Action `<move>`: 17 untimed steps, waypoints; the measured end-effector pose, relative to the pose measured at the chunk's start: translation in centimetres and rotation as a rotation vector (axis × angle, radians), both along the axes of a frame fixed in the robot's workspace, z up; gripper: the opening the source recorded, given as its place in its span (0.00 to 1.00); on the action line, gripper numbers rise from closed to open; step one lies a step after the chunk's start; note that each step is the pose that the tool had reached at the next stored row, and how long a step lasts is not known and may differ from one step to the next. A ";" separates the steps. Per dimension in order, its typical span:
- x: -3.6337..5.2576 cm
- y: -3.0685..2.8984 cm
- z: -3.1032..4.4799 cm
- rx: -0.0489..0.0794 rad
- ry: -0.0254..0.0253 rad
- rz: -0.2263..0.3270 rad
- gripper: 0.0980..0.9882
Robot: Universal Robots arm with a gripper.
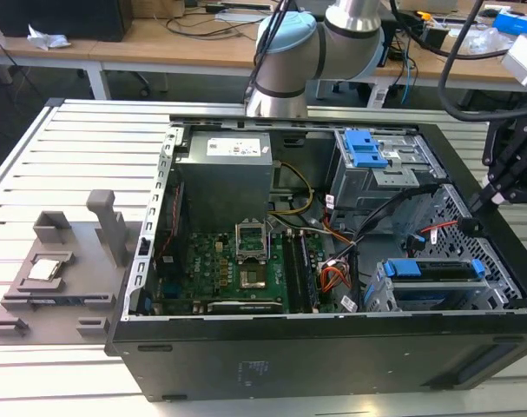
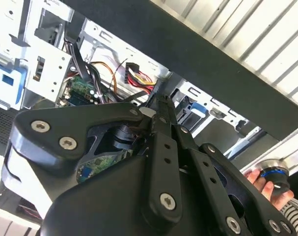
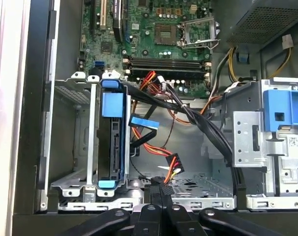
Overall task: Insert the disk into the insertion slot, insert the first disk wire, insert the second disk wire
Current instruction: 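Insert the first disk wire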
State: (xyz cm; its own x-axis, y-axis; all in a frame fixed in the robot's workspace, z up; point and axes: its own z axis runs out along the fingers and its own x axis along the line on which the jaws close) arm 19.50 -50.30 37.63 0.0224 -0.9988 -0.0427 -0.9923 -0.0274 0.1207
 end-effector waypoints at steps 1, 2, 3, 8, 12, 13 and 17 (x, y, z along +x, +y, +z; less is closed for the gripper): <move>0.01 0.07 -0.16 -0.008 0.0000 0.019 0.01; 0.01 0.14 -0.23 -0.019 0.0001 0.032 0.01; 0.01 0.29 -0.34 -0.035 0.0002 0.048 0.01; -0.04 1.78 -0.69 -0.063 0.0005 0.068 0.01; -0.07 1.91 -1.08 -0.065 0.0004 0.073 0.01; -0.07 1.90 -1.08 -0.066 0.0005 0.073 0.01; -0.08 1.93 -1.10 -0.067 -0.0368 0.071 0.01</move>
State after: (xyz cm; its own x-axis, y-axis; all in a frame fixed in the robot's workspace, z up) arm 19.42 -48.37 36.52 0.0940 -0.9952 0.0268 -0.9919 -0.0914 0.0882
